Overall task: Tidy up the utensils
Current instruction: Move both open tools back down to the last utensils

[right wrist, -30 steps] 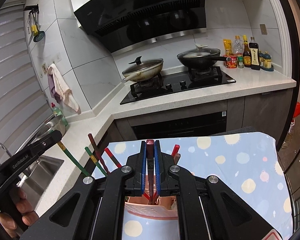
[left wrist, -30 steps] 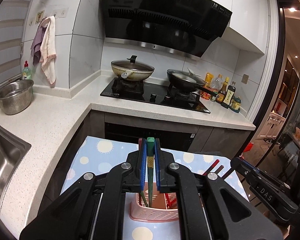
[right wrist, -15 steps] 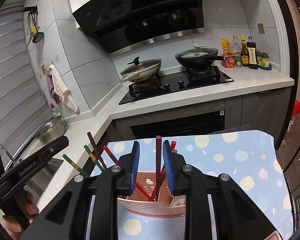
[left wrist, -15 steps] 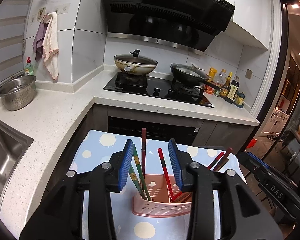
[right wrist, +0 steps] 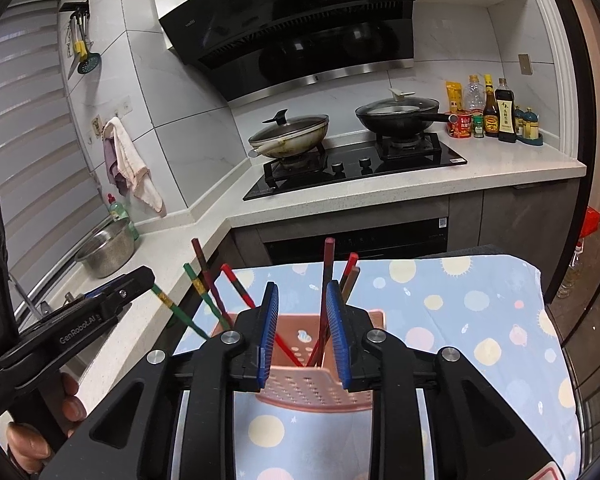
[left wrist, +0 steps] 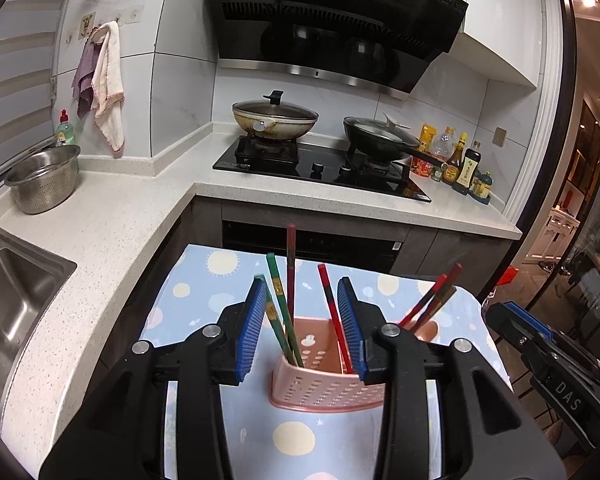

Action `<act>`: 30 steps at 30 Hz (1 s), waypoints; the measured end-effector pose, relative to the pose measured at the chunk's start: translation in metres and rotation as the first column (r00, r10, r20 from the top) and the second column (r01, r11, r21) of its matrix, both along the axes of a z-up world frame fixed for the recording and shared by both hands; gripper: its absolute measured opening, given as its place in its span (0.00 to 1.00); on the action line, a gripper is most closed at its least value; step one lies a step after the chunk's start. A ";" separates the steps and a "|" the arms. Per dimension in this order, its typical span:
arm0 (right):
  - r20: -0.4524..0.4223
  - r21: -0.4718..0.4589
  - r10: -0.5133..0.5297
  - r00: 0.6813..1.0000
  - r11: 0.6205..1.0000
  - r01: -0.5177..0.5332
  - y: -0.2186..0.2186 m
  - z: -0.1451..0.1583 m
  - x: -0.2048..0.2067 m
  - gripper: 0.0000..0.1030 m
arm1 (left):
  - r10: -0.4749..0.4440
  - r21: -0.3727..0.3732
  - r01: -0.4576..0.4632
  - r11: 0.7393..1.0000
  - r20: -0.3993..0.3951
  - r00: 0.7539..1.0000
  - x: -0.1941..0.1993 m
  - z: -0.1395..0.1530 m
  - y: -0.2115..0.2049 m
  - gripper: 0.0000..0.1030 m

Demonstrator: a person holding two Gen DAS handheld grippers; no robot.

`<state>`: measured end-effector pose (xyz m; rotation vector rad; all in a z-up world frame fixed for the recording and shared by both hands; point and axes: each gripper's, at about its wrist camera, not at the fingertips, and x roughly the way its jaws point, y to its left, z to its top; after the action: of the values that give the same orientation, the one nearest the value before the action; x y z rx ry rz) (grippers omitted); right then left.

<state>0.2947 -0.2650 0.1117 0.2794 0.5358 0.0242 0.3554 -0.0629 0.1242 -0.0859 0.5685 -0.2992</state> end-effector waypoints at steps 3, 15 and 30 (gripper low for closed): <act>-0.005 -0.006 0.005 1.000 1.000 -0.005 0.004 -0.001 -0.012 0.24 | -0.004 0.009 0.004 1.000 -0.008 1.000 -0.011 -0.004 0.000 0.34; -0.051 -0.021 0.028 0.998 0.999 -0.029 0.020 -0.016 -0.066 0.24 | -0.015 0.032 0.017 0.999 -0.039 0.999 -0.060 -0.018 0.007 0.38; -0.284 -0.014 0.041 0.958 0.999 -0.047 0.045 -0.110 -0.161 0.24 | -0.019 0.076 0.032 0.997 -0.158 0.987 -0.137 -0.084 0.017 0.45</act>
<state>0.1338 -0.2201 0.0016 0.2524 0.8277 0.0222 0.2189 -0.0456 0.0405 -0.0268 0.7377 -0.2962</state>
